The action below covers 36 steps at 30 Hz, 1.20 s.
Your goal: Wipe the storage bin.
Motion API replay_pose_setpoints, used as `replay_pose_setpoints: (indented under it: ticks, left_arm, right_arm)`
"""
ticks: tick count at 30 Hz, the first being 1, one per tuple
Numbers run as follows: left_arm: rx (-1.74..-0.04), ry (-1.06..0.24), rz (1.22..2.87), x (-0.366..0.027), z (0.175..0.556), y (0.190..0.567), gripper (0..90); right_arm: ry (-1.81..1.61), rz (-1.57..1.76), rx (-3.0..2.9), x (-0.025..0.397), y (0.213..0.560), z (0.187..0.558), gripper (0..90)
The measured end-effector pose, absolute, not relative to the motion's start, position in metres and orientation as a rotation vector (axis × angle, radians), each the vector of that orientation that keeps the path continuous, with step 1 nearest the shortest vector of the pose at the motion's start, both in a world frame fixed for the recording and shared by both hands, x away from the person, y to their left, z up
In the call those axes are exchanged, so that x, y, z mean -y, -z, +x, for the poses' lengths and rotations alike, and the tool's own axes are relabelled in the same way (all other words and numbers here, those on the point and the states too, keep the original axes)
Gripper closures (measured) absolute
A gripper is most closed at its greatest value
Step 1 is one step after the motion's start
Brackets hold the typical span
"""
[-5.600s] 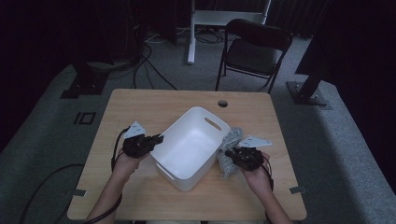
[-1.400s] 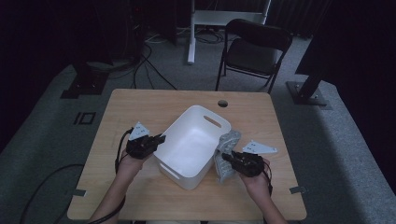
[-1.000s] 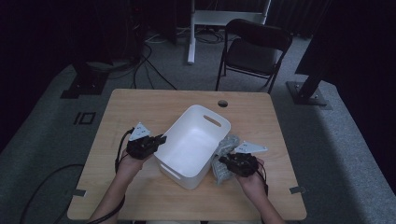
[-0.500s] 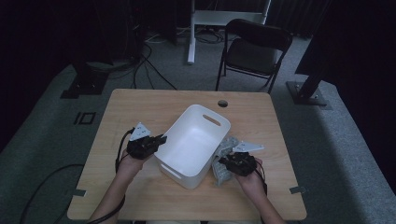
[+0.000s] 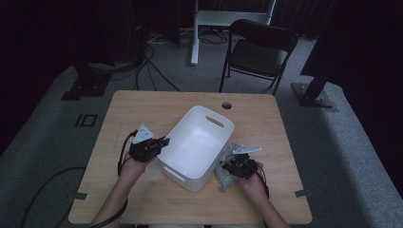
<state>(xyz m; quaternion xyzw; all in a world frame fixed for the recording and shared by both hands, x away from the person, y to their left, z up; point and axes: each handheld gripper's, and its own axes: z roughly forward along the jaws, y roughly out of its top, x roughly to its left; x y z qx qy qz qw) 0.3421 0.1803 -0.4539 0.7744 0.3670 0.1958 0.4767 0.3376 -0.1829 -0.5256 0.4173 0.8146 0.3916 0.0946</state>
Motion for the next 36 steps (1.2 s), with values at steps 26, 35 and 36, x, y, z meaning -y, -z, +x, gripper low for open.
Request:
replay_pose_setpoints:
  ticks: [26,35,36]
  left_arm:
    - [-0.894,-0.464,1.880,-0.179,0.342,0.454,83.1]
    - [-0.887,-0.451,1.881,-0.179,0.343,0.455,82.8]
    - [-0.886,-0.441,1.879,-0.180,0.343,0.455,82.5]
  right_arm:
    - [-1.444,1.000,-2.255,0.184,0.473,0.302,75.7]
    - [-1.371,1.011,-2.297,0.181,0.482,0.305,75.6]
    - [-1.365,1.014,-2.301,0.181,0.483,0.306,75.5]
